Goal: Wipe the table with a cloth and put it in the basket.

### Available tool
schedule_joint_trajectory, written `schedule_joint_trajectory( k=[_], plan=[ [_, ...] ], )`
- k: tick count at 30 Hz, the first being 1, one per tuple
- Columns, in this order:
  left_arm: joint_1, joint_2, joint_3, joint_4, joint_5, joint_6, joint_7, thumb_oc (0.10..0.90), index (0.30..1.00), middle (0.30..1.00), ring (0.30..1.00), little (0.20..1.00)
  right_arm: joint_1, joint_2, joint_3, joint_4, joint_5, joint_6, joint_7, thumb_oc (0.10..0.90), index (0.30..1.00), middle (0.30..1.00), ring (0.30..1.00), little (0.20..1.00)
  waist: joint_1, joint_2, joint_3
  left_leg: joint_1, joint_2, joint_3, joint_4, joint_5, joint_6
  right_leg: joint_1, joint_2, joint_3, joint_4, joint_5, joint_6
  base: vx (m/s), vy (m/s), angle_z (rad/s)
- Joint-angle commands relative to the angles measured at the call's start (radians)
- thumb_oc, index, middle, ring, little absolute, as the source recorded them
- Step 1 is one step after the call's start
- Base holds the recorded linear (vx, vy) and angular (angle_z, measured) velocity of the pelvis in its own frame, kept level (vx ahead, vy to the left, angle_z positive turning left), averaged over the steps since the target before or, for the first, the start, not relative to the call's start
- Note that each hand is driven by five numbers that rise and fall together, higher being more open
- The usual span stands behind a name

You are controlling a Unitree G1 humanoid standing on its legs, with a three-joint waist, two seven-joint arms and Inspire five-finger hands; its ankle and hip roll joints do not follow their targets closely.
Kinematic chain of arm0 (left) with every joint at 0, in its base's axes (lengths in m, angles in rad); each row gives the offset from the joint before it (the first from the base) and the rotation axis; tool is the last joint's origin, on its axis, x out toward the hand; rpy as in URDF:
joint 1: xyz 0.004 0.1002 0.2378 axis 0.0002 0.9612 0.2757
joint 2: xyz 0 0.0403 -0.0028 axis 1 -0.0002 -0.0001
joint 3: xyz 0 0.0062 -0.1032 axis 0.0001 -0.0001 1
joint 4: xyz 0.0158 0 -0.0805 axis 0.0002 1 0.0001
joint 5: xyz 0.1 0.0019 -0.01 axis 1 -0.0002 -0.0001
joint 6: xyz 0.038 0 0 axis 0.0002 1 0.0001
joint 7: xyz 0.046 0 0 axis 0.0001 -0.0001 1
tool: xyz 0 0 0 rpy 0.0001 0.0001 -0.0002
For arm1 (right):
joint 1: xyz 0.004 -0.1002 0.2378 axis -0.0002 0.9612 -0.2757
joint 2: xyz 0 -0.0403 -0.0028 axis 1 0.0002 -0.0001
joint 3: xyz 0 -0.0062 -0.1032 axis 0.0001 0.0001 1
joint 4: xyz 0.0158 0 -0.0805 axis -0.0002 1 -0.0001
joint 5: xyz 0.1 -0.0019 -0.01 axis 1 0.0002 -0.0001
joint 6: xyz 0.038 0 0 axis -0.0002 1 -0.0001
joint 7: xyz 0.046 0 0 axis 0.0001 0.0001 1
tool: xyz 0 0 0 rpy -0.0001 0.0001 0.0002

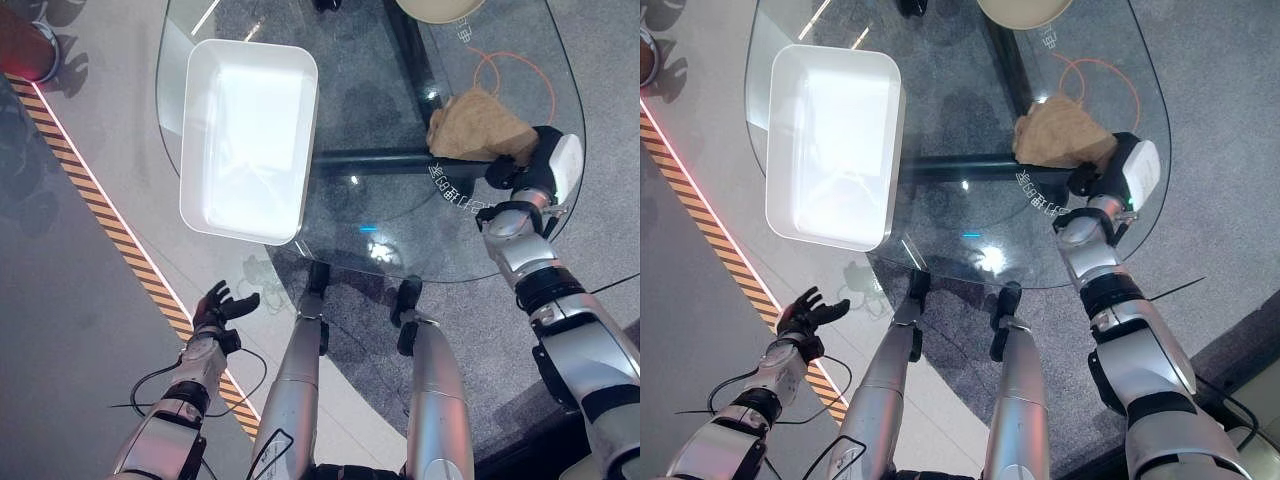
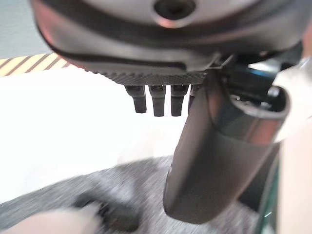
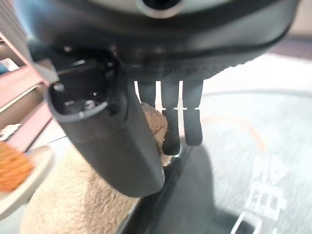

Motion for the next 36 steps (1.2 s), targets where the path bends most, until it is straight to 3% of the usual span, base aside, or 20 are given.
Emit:
schedule_joint_trajectory(
  k=[1,4,5,11,13,15,20,23,26,36],
  plan=[
    [0.023,0.061,0.087,-0.018,-0.001,-0.124,0.188,0.8,0.9,0.9,0.9,0.9,0.0,-0.048,-0.029,-0.132,-0.006,-0.112,-0.063,0.1,0.3,0.3,0.3,0.2,0.007,-0.007,-0.022,0.038,-0.027,0.083,0.05,-0.072,0.078,0.036,0.065,0.022,-0.05,0.028,-0.019,0.0,0.0,0.0],
    [0.009,0.068,0.108,-0.031,0.017,-0.145,0.245,0.8,0.9,0.9,0.9,0.9,0.017,-0.033,-0.033,-0.154,-0.006,-0.123,-0.072,0.1,0.3,0.3,0.3,0.2,0.007,-0.009,-0.022,0.037,-0.027,0.082,0.051,-0.072,0.078,0.036,0.065,0.021,-0.049,0.026,-0.02,0.0,-0.014,0.0],
    [-0.001,0.069,0.146,-0.065,0.028,-0.196,0.333,0.8,0.9,0.9,0.9,0.9,0.041,-0.01,-0.046,-0.194,0.003,-0.143,-0.076,0.1,0.3,0.3,0.3,0.2,0.006,-0.016,-0.022,0.034,-0.026,0.08,0.053,-0.072,0.077,0.033,0.068,0.022,-0.044,0.023,-0.022,0.0,-0.038,0.0],
    [-0.027,0.087,0.181,-0.123,0.027,-0.28,0.402,0.8,0.9,0.9,0.9,0.9,0.075,0.014,-0.062,-0.287,0.003,-0.153,-0.08,0.1,0.3,0.3,0.3,0.2,0.0,-0.027,-0.022,0.027,-0.021,0.08,0.058,-0.073,0.073,0.028,0.076,0.027,-0.04,0.019,-0.024,0.0,-0.008,0.0],
    [-0.028,0.092,0.189,-0.136,0.016,-0.29,0.404,0.8,0.9,0.9,0.9,0.9,0.084,0.017,-0.068,-0.308,0.003,-0.154,-0.079,0.1,0.3,0.3,0.3,0.2,-0.002,-0.028,-0.022,0.027,-0.021,0.081,0.058,-0.074,0.073,0.029,0.076,0.027,-0.04,0.019,-0.024,0.0,0.0,0.0],
    [-0.03,0.102,0.209,-0.198,-0.047,-0.356,0.353,0.8,0.9,0.9,0.9,0.9,0.111,0.035,-0.088,-0.392,-0.017,-0.154,-0.07,0.1,0.3,0.3,0.3,0.2,-0.008,-0.031,-0.022,0.027,-0.019,0.084,0.057,-0.073,0.072,0.029,0.083,0.033,-0.042,0.018,-0.025,0.0,0.001,-0.02],
    [-0.036,0.109,0.22,-0.3,-0.116,-0.399,0.257,0.8,0.9,0.9,0.9,0.9,0.138,0.042,-0.113,-0.471,-0.033,-0.165,-0.056,0.1,0.3,0.3,0.3,0.2,-0.014,-0.03,-0.022,0.024,-0.017,0.086,0.058,-0.073,0.073,0.027,0.087,0.04,-0.04,0.018,-0.025,0.0,0.003,-0.01],
    [-0.037,0.103,0.216,-0.374,-0.139,-0.4,0.204,0.8,0.9,0.9,0.9,0.9,0.163,0.055,-0.132,-0.519,-0.056,-0.17,-0.048,0.1,0.3,0.3,0.3,0.2,-0.017,-0.029,-0.022,0.025,-0.017,0.088,0.059,-0.076,0.074,0.027,0.088,0.043,-0.038,0.018,-0.023,0.0,0.0,0.0],
    [-0.043,0.074,0.198,-0.513,-0.149,-0.363,0.109,0.8,0.9,0.9,0.9,0.9,0.199,0.069,-0.164,-0.598,-0.094,-0.184,-0.026,0.1,0.3,0.3,0.3,0.2,-0.022,-0.029,-0.022,0.024,-0.015,0.093,0.059,-0.08,0.08,0.026,0.088,0.045,-0.036,0.02,-0.02,0.0,0.0,0.0],
    [-0.007,-0.022,0.137,-0.754,-0.134,-0.283,-0.045,0.8,0.9,0.9,0.9,0.9,0.275,0.118,-0.222,-0.763,-0.158,-0.232,0.016,0.1,0.3,0.3,0.3,0.2,-0.038,-0.033,-0.022,0.029,-0.016,0.1,0.06,-0.083,0.095,0.028,0.09,0.052,-0.035,0.03,-0.015,0.0,0.0,0.0]
  ],
)
